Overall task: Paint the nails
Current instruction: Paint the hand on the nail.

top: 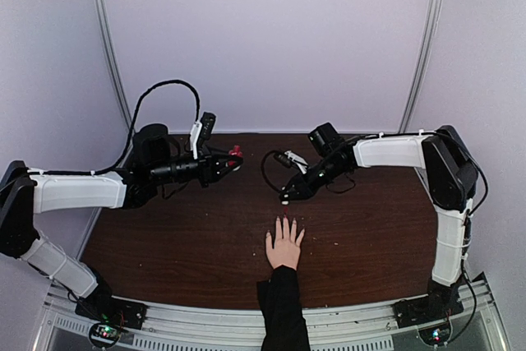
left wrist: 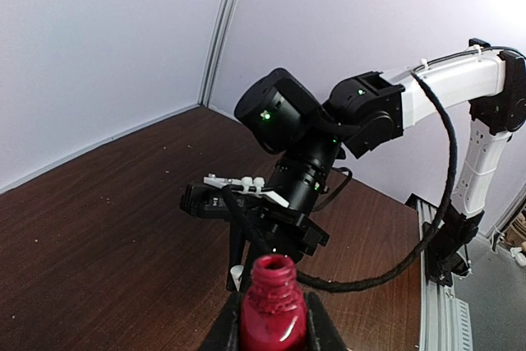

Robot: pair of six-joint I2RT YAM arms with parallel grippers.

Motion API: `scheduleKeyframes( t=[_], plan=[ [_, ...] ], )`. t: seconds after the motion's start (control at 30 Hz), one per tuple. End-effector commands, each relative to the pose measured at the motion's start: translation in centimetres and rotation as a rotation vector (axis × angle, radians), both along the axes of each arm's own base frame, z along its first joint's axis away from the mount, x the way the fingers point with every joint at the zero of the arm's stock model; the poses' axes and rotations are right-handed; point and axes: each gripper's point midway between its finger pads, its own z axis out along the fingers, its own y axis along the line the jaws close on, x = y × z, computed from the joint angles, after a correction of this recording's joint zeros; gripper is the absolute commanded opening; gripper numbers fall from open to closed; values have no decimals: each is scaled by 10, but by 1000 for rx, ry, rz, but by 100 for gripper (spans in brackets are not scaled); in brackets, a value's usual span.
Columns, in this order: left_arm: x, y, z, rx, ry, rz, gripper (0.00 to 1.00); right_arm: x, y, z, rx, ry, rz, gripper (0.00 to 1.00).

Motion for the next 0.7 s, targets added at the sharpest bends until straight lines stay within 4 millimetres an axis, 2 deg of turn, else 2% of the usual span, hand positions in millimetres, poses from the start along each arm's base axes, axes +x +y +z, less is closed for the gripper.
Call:
scheduleKeyframes(
  t=[0.0,0.67],
  plan=[
    [4,0,13,-38,-44,-5,0,4,1,-1,22,-7,15,0],
    [4,-1,9,-38,-34,-7,0,6,-1,-2,35,-18,38,0]
  ],
)
